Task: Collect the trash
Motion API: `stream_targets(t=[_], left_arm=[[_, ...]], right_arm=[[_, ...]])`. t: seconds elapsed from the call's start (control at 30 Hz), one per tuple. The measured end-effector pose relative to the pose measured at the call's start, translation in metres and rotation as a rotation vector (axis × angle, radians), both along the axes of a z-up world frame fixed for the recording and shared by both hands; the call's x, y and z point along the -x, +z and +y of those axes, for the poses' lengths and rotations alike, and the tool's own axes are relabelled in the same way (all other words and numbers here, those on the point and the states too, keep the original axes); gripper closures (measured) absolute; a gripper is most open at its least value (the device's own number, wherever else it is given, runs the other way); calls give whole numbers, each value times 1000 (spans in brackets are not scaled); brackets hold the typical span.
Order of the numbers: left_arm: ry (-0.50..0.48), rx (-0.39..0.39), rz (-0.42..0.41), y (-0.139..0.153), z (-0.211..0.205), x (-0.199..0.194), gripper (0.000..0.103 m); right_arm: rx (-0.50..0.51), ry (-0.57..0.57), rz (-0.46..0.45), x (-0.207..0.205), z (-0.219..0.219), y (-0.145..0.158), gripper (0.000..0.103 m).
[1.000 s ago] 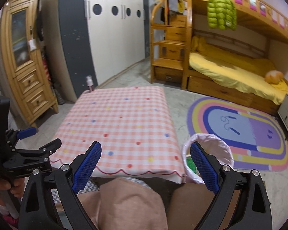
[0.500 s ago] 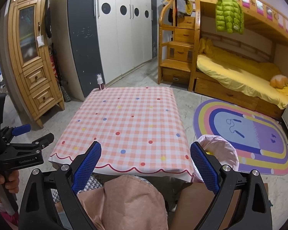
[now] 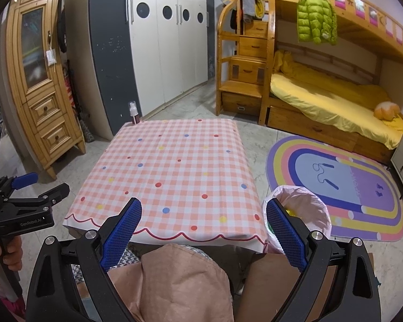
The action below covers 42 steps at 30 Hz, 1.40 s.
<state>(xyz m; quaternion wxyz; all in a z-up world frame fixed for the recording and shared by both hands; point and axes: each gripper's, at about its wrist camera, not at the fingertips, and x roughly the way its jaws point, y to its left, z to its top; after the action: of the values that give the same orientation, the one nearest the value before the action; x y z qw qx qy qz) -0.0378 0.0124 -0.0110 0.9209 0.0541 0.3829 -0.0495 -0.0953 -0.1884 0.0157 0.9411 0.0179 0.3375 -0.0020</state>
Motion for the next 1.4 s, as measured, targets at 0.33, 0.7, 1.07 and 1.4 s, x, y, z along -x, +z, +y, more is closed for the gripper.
stream_targets(t=[0.33,0.7,1.07,1.4], left_arm=[[2,-5,-3,0,-3,0,7],[3,-1,2,0,-4,1,7],[-2,0,14,-3,-6,2,7],[-2,1,19,-2,-6,0,7]], right_arm=[[-1,-3,-1,0,-2,0,10],[0,-6,3,-1,-2,-1,10],[-6,-11,18,-3,-2,-5,10],[-5,-15,20,-2,-3,-7,10]])
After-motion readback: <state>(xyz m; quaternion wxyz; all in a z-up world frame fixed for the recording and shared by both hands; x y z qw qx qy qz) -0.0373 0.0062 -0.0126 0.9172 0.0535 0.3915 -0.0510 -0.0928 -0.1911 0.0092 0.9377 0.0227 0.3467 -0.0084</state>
